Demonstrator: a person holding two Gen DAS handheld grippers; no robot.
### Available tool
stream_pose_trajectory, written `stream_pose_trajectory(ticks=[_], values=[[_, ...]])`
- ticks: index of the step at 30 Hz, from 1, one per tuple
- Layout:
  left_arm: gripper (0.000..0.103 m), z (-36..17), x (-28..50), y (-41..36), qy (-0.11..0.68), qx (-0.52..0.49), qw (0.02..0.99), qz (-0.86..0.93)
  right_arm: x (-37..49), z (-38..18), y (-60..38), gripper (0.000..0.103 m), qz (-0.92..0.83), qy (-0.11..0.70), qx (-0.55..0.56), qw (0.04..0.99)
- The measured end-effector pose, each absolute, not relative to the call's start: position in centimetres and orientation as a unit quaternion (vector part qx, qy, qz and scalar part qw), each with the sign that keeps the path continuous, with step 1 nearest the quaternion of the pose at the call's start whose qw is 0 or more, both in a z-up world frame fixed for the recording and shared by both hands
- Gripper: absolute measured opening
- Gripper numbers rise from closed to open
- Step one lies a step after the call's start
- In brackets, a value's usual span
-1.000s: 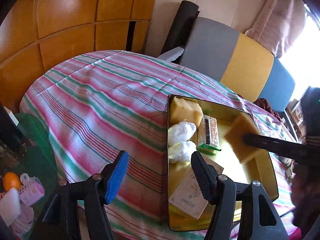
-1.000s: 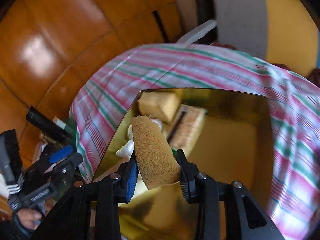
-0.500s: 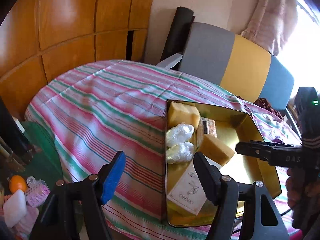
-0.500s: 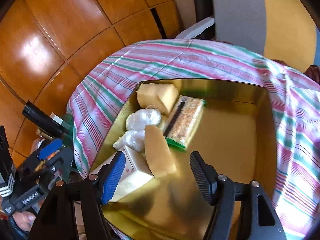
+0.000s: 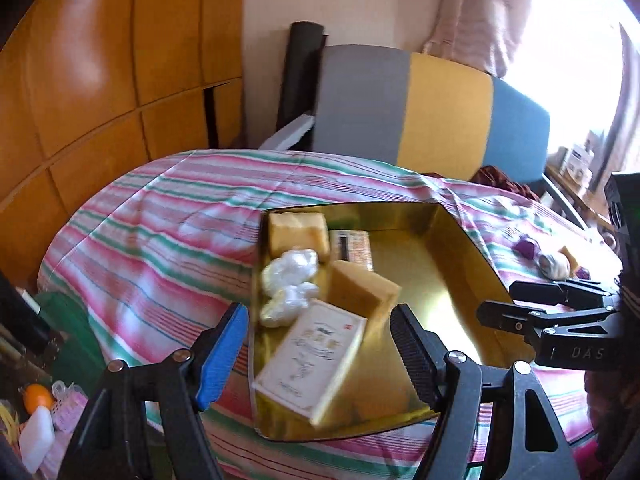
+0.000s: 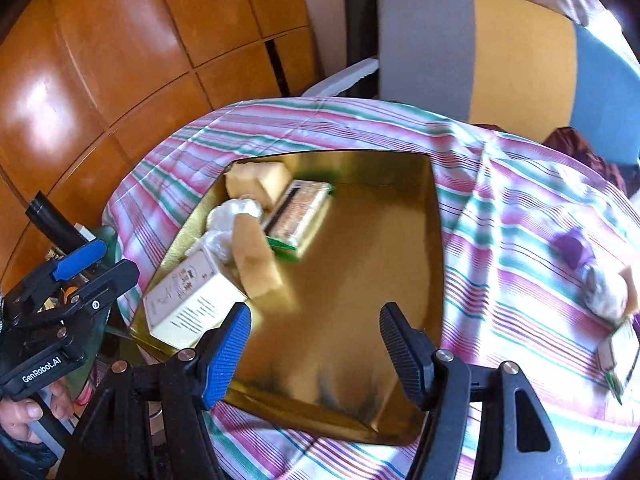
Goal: Organize objects
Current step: 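Move both tools back toward the remaining items on the table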
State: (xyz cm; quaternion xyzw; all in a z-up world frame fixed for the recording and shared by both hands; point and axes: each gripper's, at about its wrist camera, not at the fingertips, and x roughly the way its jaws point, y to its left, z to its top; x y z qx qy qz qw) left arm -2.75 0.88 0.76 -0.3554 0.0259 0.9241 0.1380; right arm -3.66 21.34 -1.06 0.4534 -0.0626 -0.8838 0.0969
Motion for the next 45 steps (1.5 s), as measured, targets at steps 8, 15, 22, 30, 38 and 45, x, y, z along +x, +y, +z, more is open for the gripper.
stream_pose_trajectory(ticks=[8,15,22,30,38,45], values=[[0.075,1.1,-1.6,5.0,0.064,-0.353,0.179,0.916,-1.0,-1.1,26.5,0.068,-0.889,-0.089,0.446,0.045],[0.075,1.6,-1.3,9.0,0.096,-0.344,0.223,0.907,1.2,-1.8,33.8,0.068,-0.882,-0.127,0.453,-0.038],[0.075,2.7,-2.1,14.2,0.114,-0.339,0.271,0.893,4.3,-1.9,42.8,0.068,-0.863,-0.182,0.449,-0.147],[0.075,2.8,-4.0,21.8,0.124,-0.372,0.331,0.858,6.9,-2.2,49.9,0.068,-0.847,-0.225,0.43,-0.216],[0.074,1.1,-8.0,29.7,0.079,-0.456,0.359,0.81,7.6,-3.0,51.3,0.068,-0.853,-0.263,0.406,-0.196],[0.074,-1.2,-10.2,36.5,0.174,-0.434,0.362,0.807,7.7,-3.1,51.3,0.068,-0.857,-0.282,0.395,-0.174]])
